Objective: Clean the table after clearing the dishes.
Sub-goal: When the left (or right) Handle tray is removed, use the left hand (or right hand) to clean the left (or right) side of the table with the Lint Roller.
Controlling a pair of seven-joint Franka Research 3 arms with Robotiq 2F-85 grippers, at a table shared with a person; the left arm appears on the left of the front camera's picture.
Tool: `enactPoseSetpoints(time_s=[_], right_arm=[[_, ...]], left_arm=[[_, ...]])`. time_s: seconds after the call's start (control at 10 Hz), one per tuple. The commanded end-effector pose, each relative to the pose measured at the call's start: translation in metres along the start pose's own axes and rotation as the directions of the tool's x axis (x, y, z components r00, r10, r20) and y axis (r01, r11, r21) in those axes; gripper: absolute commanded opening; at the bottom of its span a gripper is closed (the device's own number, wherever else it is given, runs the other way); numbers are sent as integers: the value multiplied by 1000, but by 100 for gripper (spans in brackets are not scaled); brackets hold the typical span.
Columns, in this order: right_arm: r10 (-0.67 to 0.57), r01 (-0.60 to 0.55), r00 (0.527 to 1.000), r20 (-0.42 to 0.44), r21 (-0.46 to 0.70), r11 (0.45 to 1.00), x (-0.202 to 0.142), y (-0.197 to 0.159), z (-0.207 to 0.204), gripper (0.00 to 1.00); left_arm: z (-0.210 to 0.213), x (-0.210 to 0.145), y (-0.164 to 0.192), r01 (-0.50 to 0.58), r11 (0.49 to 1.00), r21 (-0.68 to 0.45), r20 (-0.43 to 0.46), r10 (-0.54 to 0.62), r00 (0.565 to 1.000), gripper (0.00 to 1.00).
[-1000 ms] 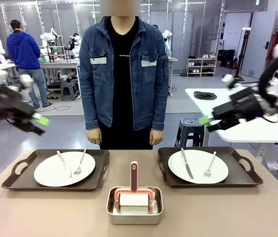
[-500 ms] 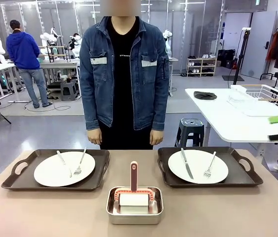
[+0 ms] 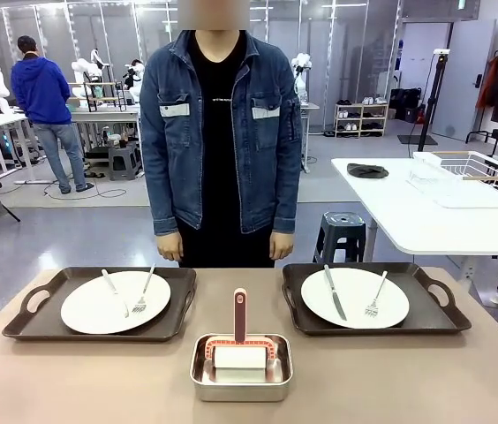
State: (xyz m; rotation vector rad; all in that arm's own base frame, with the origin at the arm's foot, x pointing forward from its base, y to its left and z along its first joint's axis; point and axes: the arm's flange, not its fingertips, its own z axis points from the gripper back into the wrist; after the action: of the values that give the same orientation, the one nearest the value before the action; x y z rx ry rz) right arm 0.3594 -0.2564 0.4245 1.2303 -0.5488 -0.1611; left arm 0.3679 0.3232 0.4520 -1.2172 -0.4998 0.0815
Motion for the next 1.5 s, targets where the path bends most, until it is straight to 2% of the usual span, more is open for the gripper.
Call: enactPoseSetpoints(time_s=[0.0,0.1,1.4], right_arm=[[22,-22,1000,-6,8,1000,4,4,-16,100],[0,0,1000,0,0,1000,0,0,0,100],[0,0,1000,0,0,1000,0,0,0,100]], left_arm=[[-11,11,-9,8,1000,-9,-9,-9,1000,100],[0,0,0,0,1000,0,0,0,1000,100],[0,0,0,0,1000,0,0,0,1000,100]])
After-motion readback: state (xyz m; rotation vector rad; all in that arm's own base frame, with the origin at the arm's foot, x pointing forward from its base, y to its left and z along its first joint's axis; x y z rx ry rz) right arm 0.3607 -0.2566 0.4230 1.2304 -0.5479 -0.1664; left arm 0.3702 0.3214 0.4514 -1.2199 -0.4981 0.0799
